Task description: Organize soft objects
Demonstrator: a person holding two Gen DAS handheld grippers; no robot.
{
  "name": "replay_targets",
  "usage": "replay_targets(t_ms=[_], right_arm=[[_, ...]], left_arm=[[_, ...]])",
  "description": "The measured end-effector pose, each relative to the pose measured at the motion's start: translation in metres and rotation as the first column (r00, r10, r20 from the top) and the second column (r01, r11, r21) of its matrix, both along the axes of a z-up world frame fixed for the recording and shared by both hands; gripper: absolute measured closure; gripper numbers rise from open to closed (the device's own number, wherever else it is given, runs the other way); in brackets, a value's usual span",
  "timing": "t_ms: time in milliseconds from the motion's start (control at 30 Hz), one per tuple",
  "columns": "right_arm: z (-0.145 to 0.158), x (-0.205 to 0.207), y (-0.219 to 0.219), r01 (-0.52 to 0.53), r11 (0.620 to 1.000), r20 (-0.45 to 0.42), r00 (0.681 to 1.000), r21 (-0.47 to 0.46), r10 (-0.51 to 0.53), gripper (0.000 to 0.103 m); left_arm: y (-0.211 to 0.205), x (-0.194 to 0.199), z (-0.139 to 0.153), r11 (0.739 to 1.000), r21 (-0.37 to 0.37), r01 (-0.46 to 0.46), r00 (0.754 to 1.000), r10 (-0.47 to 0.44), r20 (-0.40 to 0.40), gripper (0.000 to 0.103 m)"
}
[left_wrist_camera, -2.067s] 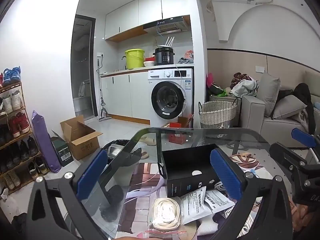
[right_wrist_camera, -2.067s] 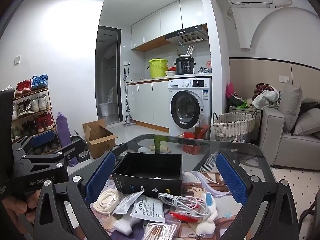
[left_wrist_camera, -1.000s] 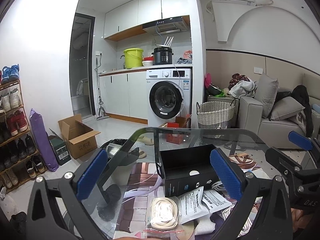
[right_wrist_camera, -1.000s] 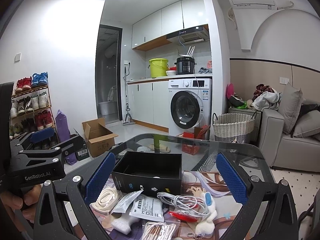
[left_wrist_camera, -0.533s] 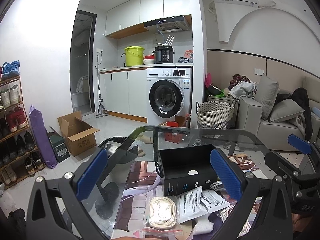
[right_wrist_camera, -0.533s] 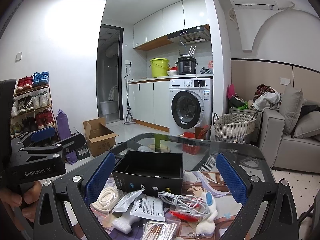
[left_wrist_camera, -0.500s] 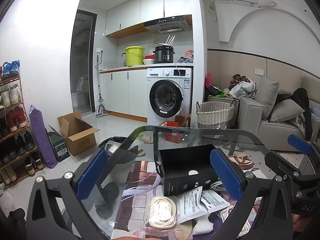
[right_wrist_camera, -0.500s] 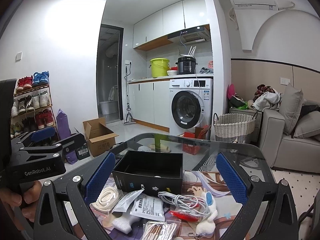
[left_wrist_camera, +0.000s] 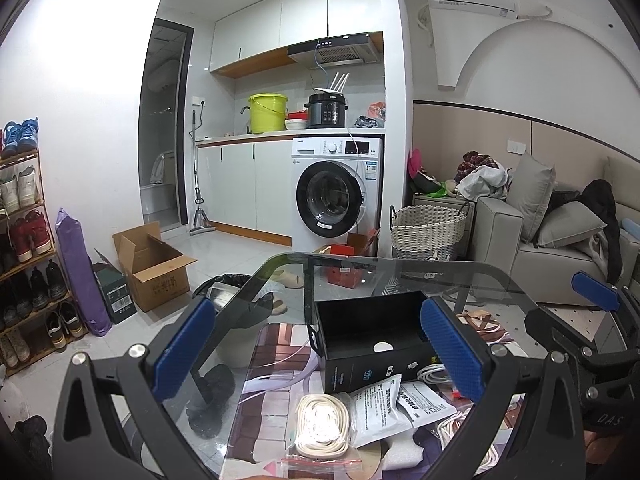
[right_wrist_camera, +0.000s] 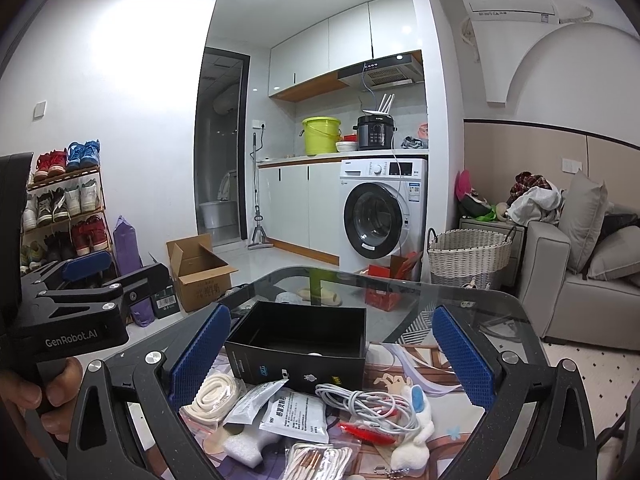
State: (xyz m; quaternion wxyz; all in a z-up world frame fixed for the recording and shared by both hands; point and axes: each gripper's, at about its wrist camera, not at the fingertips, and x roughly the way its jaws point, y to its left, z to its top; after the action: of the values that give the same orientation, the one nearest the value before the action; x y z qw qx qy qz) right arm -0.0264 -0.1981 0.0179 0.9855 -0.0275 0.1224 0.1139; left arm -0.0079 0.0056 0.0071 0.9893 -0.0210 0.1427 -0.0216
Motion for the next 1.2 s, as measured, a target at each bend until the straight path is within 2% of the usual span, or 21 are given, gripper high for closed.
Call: replay_targets(t_ms=[267, 533, 600, 733, 867, 933, 1000, 1100, 1200], right_arm=[[0.0, 0.0, 0.001, -0.001, 1.0, 0.002, 1.0, -0.004, 0.001, 0.0], [0.003, 0.004, 0.005, -0.022, 0.999, -0.011, 1.0, -0.032, 0.022, 0.0], [0.003, 0.007, 0.006, -0.028, 0.999, -0.025, 0.999, -0.037, 0.027, 0.0], [0.001, 0.021, 0.006, -0.051, 0.997, -0.118, 0.992, -0.057, 0.044, 0.0], [-0.003, 0.047, -0.002, -0.066, 0.997, -0.28, 0.958, -0.034, 0.054, 0.0], [-0.007, 0.06, -0.009, -0.072, 0.997, -0.361, 0.93, -0.009, 0.064, 0.0], [-0.014, 0.07, -0.012, -0.086, 0.996, -0.415, 0.907, -0.014, 0.073, 0.0], [-0.028, 0.073, -0.011, -0.094, 0.995, -0.467, 0.881, -0.013, 0.077, 0.0], [-0.049, 0.081, -0.006, -0.11, 0.994, -0.55, 0.831, -0.012, 0.085, 0.0]], left_arm=[[0.003, 0.0, 0.003, 1.0, -0.014, 0.018, 1.0, -0.018, -0.003, 0.0], [0.012, 0.011, 0.002, 0.995, -0.073, 0.064, 0.994, -0.07, -0.081, 0.0], [0.012, 0.012, 0.003, 0.996, -0.073, 0.06, 0.994, -0.066, -0.085, 0.0], [0.013, 0.02, 0.001, 0.997, -0.054, 0.049, 0.991, -0.055, -0.12, 0.0], [0.011, 0.036, -0.007, 0.996, -0.037, 0.081, 0.972, -0.087, -0.22, 0.0], [0.012, 0.042, -0.011, 0.994, -0.053, 0.1, 0.96, -0.11, -0.257, 0.0], [0.01, 0.048, -0.016, 0.995, -0.036, 0.092, 0.951, -0.099, -0.292, 0.0], [0.009, 0.063, -0.028, 0.994, -0.031, 0.105, 0.917, -0.109, -0.383, 0.0], [0.008, 0.076, -0.042, 0.992, -0.029, 0.12, 0.881, -0.12, -0.457, 0.0]])
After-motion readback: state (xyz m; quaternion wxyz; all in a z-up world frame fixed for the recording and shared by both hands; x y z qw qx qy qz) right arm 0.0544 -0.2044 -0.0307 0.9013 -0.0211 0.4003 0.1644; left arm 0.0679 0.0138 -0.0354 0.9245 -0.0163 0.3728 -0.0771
